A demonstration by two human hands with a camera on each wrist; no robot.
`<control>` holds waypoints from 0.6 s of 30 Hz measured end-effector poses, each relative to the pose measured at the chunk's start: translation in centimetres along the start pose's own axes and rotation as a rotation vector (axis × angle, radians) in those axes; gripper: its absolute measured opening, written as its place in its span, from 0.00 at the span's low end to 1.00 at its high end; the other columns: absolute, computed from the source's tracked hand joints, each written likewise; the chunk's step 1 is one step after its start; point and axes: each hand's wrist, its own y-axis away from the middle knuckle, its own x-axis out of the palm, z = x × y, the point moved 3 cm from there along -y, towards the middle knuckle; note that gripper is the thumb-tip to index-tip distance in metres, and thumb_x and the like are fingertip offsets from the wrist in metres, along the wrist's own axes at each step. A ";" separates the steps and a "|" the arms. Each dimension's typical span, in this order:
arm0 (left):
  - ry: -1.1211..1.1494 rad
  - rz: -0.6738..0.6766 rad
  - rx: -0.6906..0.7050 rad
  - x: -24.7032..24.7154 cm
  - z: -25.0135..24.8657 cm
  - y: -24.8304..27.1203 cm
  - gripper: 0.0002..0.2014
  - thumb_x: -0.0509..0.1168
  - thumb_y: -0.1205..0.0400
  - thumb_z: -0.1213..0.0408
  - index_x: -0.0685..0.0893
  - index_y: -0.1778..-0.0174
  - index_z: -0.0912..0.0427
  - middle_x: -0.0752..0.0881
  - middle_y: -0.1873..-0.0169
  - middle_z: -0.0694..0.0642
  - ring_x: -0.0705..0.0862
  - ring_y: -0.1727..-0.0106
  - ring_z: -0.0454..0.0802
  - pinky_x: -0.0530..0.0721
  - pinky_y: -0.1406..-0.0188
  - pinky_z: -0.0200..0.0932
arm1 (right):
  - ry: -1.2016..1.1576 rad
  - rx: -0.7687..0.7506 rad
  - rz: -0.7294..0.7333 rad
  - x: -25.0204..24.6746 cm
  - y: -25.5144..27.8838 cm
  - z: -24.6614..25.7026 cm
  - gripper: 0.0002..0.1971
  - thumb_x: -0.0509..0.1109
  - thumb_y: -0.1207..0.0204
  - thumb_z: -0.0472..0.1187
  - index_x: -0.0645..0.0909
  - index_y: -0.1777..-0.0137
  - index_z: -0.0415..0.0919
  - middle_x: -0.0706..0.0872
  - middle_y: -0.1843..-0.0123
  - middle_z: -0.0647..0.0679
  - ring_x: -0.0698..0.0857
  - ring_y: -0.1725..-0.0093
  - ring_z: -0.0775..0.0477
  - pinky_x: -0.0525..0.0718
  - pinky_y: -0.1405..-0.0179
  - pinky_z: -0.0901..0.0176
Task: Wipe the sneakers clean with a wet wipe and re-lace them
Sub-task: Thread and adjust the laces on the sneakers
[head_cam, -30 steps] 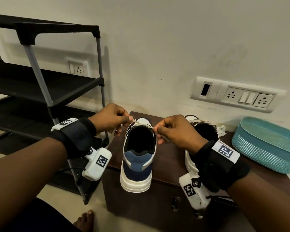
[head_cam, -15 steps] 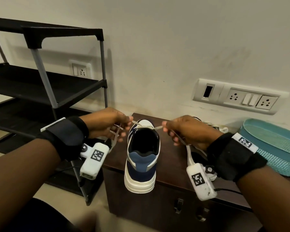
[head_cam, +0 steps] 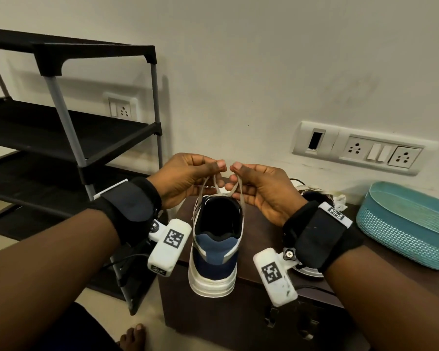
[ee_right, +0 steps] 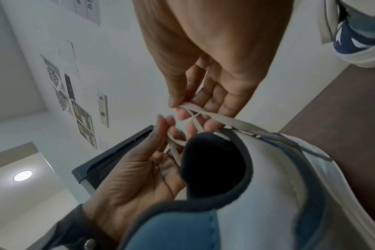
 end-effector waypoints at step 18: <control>-0.148 0.060 -0.009 0.2 0.5 -0.8 0.24 0.77 0.26 0.77 0.80 0.35 0.65 0.92 0.54 0.70 0.91 0.57 0.60 0.91 0.57 0.45 | 0.093 -0.042 -0.053 0.2 -0.6 -0.9 0.05 0.73 0.21 0.25 0.87 0.47 0.27 0.91 0.57 0.35 0.91 0.62 0.42 0.94 0.59 0.56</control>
